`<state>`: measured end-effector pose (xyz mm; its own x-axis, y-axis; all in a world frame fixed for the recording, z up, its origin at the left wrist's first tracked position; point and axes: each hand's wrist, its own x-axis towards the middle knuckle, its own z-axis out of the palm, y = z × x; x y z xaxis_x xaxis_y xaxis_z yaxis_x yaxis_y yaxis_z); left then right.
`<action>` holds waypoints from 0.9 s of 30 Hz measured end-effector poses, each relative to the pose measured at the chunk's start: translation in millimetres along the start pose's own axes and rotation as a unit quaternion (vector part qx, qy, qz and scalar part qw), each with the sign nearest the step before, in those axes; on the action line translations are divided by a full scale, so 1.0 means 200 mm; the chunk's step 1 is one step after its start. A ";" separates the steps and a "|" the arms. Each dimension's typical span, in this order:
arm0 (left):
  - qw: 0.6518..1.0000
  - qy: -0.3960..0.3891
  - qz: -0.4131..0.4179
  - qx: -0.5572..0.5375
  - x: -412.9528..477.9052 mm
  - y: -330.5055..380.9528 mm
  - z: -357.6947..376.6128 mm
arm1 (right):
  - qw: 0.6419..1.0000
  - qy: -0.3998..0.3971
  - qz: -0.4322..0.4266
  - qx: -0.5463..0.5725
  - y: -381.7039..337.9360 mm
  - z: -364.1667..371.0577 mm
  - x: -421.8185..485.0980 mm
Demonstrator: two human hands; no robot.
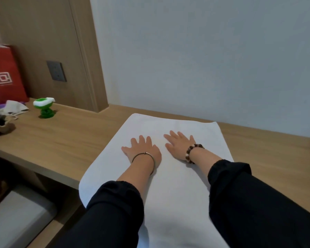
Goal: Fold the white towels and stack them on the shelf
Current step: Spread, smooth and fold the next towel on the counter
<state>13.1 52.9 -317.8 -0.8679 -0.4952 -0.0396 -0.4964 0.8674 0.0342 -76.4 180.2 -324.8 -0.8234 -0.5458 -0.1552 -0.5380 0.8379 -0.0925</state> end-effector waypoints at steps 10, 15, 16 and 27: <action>0.999 -0.029 0.010 -0.022 0.02 -0.02 0.01 | 0.980 0.040 0.192 0.033 0.49 -0.07 -0.05; 0.998 -0.042 0.041 -0.016 0.16 -0.06 0.01 | 0.975 0.049 0.213 0.028 0.49 -0.07 -0.01; 0.998 -0.043 0.047 -0.016 0.20 -0.07 0.00 | 0.976 0.052 0.211 0.027 0.50 -0.07 0.00; 0.994 -0.043 0.096 -0.017 0.75 -0.04 -0.04 | 0.983 0.081 0.148 -0.073 0.55 -0.14 0.24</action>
<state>-113.9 -29.3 -315.8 -0.9425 -0.3142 -0.1137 -0.3241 0.9425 0.0822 -180.8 246.8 -314.1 -0.9592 -0.2826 0.0060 -0.2813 0.9565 0.0776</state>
